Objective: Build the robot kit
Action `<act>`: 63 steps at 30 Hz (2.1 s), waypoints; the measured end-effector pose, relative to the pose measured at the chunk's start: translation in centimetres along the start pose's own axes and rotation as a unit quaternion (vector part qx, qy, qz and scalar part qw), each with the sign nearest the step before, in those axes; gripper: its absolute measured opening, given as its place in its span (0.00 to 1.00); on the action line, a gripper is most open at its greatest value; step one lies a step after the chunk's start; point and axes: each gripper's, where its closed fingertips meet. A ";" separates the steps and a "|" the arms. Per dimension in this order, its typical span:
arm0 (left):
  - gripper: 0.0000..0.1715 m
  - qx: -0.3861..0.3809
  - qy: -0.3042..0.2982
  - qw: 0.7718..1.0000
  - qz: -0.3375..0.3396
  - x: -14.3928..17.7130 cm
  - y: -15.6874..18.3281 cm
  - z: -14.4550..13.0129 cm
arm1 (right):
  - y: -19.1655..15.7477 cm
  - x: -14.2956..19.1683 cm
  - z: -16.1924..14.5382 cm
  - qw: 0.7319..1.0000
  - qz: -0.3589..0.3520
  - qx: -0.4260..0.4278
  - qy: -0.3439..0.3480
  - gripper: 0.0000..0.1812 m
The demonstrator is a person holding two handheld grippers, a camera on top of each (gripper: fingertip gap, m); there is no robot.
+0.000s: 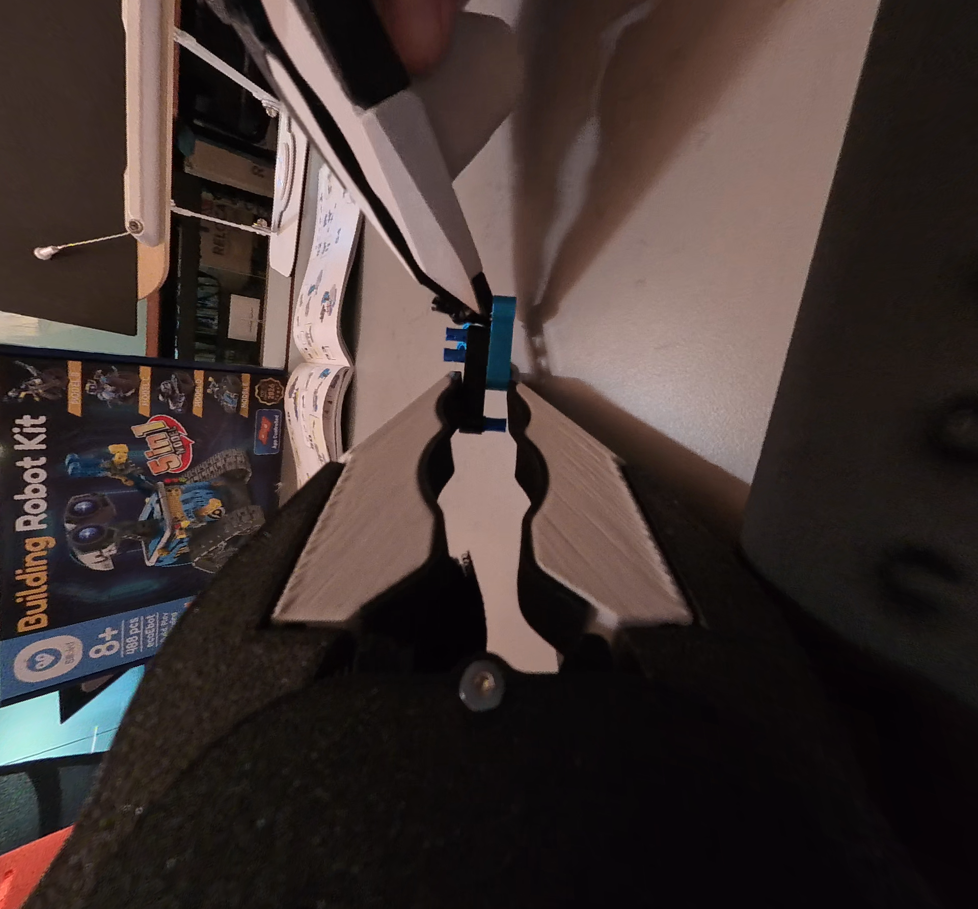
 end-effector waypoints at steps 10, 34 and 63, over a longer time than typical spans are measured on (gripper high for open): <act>0.17 0.057 0.018 0.998 -0.018 0.8 0.0 0.1 | -0.6 0.0 -0.1 0.992 0.089 -0.091 0.013 0.03; 0.04 0.335 0.220 0.897 -0.185 4.0 -1.9 3.7 | -4.1 0.3 0.8 0.991 0.018 0.130 0.010 0.03; 0.04 0.717 0.431 0.507 -0.206 5.7 -10.6 1.9 | -3.9 5.3 9.1 0.892 -0.256 0.288 0.237 0.03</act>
Point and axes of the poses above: each gripper's, where its closed fingertips meet, x back along the fingers, z out of its top, y = z × x across the jaws, and after that the axes turned 13 degrees about -x, right-handed
